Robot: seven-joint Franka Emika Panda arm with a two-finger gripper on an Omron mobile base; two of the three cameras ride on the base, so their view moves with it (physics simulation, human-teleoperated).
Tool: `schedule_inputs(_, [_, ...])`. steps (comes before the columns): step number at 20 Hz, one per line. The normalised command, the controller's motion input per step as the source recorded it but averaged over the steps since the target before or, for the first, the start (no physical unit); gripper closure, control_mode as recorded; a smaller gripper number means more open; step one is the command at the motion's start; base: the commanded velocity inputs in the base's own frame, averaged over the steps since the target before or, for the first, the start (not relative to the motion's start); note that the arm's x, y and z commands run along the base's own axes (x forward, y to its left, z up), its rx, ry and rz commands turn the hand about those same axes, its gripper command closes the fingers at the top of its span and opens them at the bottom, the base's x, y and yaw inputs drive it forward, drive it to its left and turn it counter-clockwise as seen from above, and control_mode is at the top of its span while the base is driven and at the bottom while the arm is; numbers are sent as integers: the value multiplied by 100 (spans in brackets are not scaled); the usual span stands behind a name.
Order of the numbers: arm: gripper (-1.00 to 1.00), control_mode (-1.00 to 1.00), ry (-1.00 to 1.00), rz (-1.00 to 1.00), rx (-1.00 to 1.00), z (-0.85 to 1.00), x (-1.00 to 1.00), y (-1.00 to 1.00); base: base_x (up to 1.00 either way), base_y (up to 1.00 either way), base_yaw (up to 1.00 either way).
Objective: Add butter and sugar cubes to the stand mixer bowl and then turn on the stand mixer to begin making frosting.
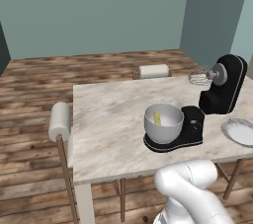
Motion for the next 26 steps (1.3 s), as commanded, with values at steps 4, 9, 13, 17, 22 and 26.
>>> schedule_inputs(4, [-100,-100,0,0,17,5,29,-6,0,0,0])
schedule_inputs(9, [-100,-100,0,0,13,2,31,0,0,0,0])
schedule_inputs(13, [-100,-100,0,0,15,0,39,0,0,0,0])
schedule_inputs(17, [-100,-100,0,0,16,0,48,0,0,0,0])
schedule_inputs(22, [-100,-100,0,0,17,0,47,-5,0,0,0])
schedule_inputs(26, [-100,-100,0,0,17,0,38,-16,0,0,0])
